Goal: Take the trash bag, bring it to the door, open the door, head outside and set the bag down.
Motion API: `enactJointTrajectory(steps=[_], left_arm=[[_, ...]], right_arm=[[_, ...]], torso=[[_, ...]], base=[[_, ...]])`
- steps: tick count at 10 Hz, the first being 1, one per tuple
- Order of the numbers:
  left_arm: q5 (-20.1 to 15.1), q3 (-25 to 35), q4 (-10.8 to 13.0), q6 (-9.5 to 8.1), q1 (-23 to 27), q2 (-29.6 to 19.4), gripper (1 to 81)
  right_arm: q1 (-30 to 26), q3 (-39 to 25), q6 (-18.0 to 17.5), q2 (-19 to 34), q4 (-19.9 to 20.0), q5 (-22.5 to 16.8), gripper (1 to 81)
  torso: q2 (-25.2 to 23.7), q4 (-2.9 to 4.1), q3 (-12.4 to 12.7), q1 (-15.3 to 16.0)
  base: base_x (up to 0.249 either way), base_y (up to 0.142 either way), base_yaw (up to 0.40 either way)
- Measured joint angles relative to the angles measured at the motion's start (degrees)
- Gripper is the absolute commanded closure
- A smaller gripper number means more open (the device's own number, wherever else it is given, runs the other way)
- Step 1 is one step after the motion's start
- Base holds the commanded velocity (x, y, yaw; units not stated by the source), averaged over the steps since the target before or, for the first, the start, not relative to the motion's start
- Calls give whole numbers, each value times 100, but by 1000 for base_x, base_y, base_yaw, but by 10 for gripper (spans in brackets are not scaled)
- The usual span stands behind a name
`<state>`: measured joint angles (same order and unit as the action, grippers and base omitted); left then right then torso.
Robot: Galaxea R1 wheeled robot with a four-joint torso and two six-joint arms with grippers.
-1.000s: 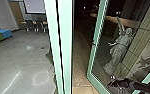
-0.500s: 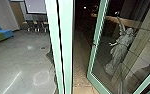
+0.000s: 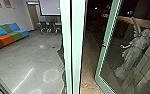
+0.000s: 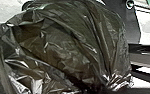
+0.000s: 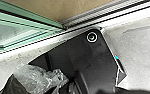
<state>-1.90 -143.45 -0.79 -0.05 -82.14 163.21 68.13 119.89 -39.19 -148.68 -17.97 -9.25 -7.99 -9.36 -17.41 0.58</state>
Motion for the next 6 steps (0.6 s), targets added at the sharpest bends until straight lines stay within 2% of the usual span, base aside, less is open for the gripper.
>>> enactJointTrajectory(steps=[3, 6], left_arm=[[12, -232, 24, 2, 9, 162, 811], [-5, -705, 104, 0, 4, 378, 811]], right_arm=[[678, 163, 2, -149, 2, 333, 10], [1122, 745, 17, -800, -27, 673, 10]], torso=[[0, 6, 5, 0], [-2, 6, 42, 0]], base=[[0, 0, 0], [0, 0, 0]])
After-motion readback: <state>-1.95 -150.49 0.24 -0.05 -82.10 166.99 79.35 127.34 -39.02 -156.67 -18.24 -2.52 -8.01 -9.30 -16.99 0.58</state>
